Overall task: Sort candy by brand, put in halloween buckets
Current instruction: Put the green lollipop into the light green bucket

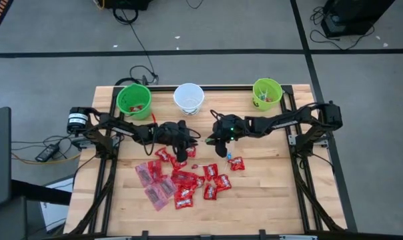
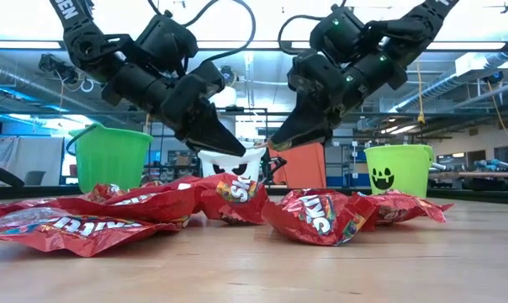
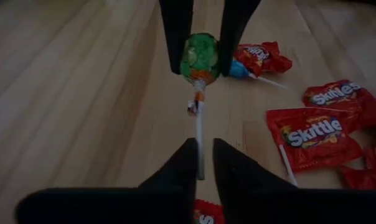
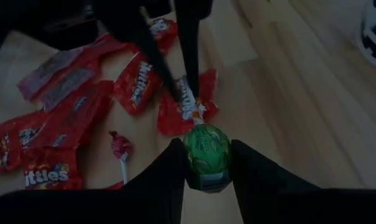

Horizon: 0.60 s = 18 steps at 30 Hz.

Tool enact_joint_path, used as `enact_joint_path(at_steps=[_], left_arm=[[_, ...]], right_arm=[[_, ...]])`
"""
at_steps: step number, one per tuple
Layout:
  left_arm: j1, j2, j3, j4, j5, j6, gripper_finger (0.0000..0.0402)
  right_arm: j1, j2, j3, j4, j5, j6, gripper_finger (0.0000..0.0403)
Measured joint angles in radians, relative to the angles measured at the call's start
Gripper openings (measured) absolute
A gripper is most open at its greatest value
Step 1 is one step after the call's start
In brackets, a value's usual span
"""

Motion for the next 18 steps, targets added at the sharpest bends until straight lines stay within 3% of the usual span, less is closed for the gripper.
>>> enact_joint_path(at_steps=[4,9,15,18], left_arm=[[0.001,0.000,0.001,-0.019,-0.006,-0.003,0.0123],[-0.002,0.000,0.001,-0.057,0.021,0.000,0.0184],[-0.009,0.000,0.001,-0.058,0.017,0.026,0.0203],[-0.007,0.000,0.001,-0.058,0.013,0.027,0.0203]], right_arm=[[-0.018,-0.024,0.000,-0.074,0.082,0.043,0.0113],[-0.043,-0.107,0.000,-0.230,0.374,0.118,0.0114],[-0.062,-0.259,0.000,-0.435,0.675,0.192,0.0119],[-0.076,-0.331,0.000,-0.521,0.767,0.219,0.0120]])
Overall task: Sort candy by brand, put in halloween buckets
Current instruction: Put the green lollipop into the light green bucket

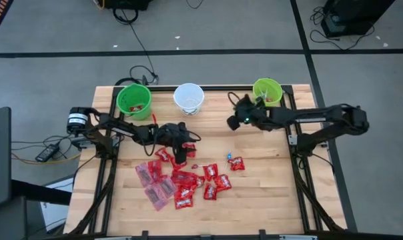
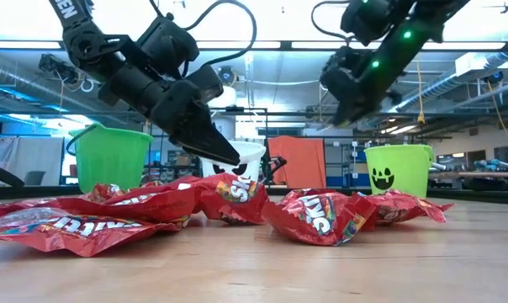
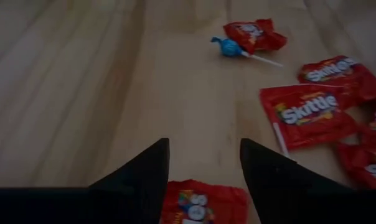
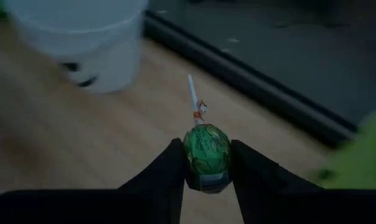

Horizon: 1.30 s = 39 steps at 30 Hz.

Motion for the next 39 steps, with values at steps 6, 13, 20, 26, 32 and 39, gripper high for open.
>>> enact_joint_path(at_steps=[6,13,20,26,32,39], left_arm=[[-0.001,0.000,0.000,0.000,-0.003,0.000,0.0203],[0.000,0.000,0.000,0.021,-0.003,0.000,0.0203],[-0.001,0.001,0.000,0.065,-0.003,0.016,0.0203],[-0.008,0.001,0.001,0.084,-0.003,0.022,0.0202],[-0.008,0.001,0.001,0.085,-0.003,0.023,0.0202],[-0.011,0.001,0.002,0.064,-0.003,0.023,0.0202]], right_arm=[[-0.050,-0.074,0.000,-0.161,0.192,0.083,0.0122],[-0.120,-0.080,-0.001,-0.278,0.339,0.172,0.0161],[-0.170,-0.079,-0.001,-0.287,0.304,0.176,0.0232],[-0.161,-0.079,-0.001,-0.290,0.225,0.140,0.0274],[-0.092,-0.074,-0.001,-0.275,-0.130,0.049,0.0272],[0.048,-0.006,-0.001,-0.413,-0.364,0.094,0.0258]])
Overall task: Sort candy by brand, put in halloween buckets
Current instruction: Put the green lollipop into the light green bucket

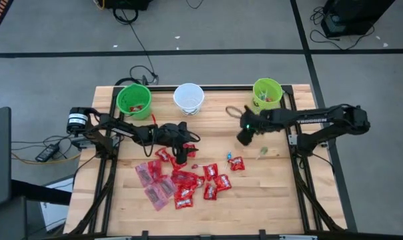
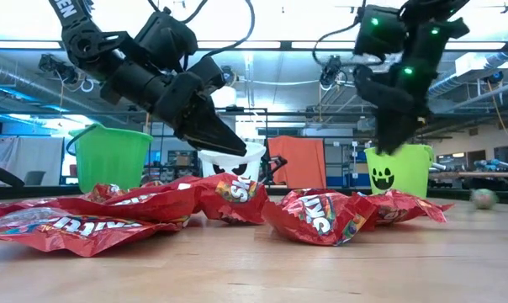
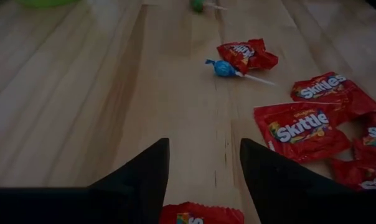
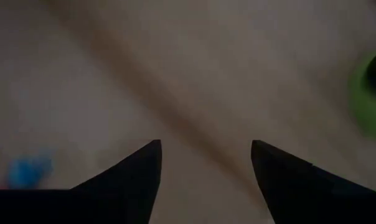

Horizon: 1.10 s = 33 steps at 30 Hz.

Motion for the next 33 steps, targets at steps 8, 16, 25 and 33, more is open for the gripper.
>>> enact_joint_path(at_steps=[8,16,25,33], left_arm=[[-0.005,0.000,0.000,0.003,0.000,0.004,0.0202],[-0.005,0.000,0.000,0.004,0.000,0.004,0.0202],[-0.008,0.000,0.000,0.004,0.000,0.023,0.0202],[-0.008,0.000,0.000,0.004,-0.001,0.023,0.0202]], right_arm=[[0.171,0.075,0.000,-0.341,-0.234,-0.011,0.0240],[0.311,0.075,0.000,-0.437,-0.258,0.039,0.0208],[0.458,0.134,0.000,-0.384,-0.177,-0.022,0.0203],[0.517,0.249,0.000,-0.384,-0.103,-0.042,0.0211]])
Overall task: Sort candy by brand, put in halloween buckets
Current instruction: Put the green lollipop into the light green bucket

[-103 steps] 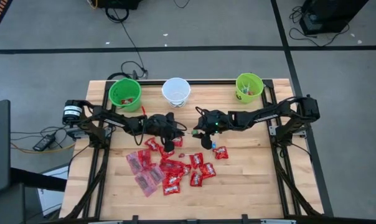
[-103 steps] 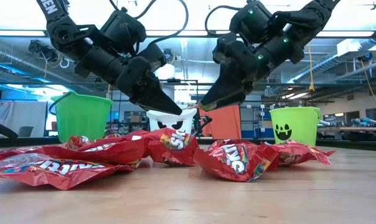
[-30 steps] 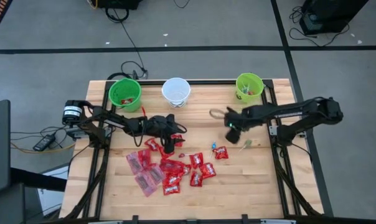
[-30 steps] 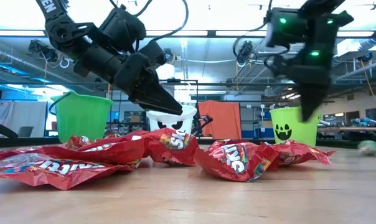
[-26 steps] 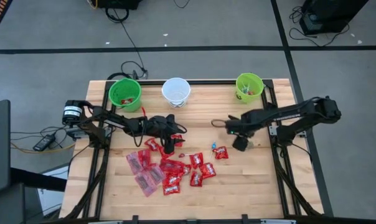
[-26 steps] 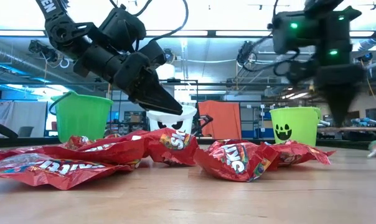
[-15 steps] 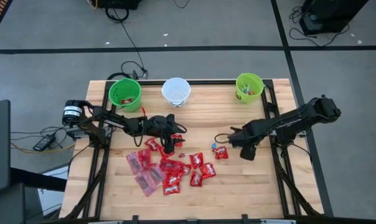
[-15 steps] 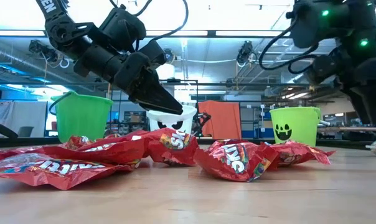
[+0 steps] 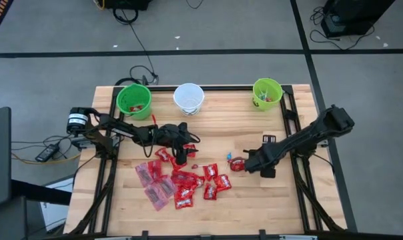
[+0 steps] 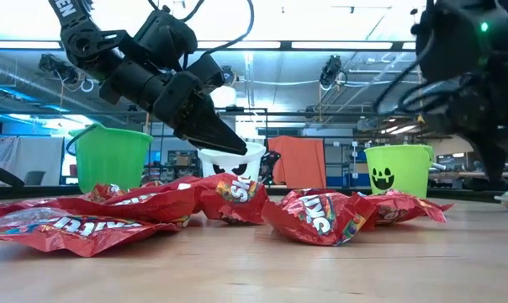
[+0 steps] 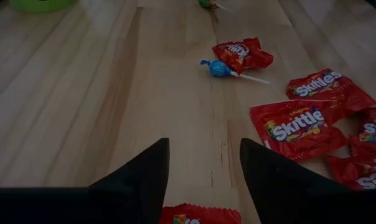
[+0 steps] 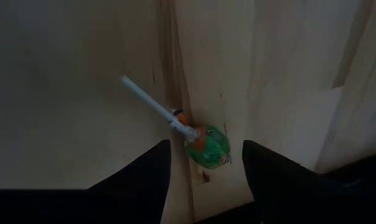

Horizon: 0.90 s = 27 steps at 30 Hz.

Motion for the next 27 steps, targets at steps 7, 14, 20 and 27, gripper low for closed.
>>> enact_joint_path(at_steps=[7,14,20,27], left_arm=[[0.000,0.000,0.000,-0.018,0.000,0.000,0.0202],[0.000,0.000,0.000,-0.021,0.000,0.000,0.0202],[0.000,0.000,0.000,-0.015,0.000,0.000,0.0202],[0.000,0.000,0.000,-0.016,0.000,0.000,0.0202]], right_arm=[[0.000,0.119,0.000,-0.003,-0.032,0.007,0.0238],[0.000,0.211,0.007,-0.011,-0.045,0.010,0.0236],[0.001,0.205,0.003,-0.004,-0.040,0.048,0.0167],[-0.001,0.140,-0.003,0.010,0.008,0.112,0.0099]])
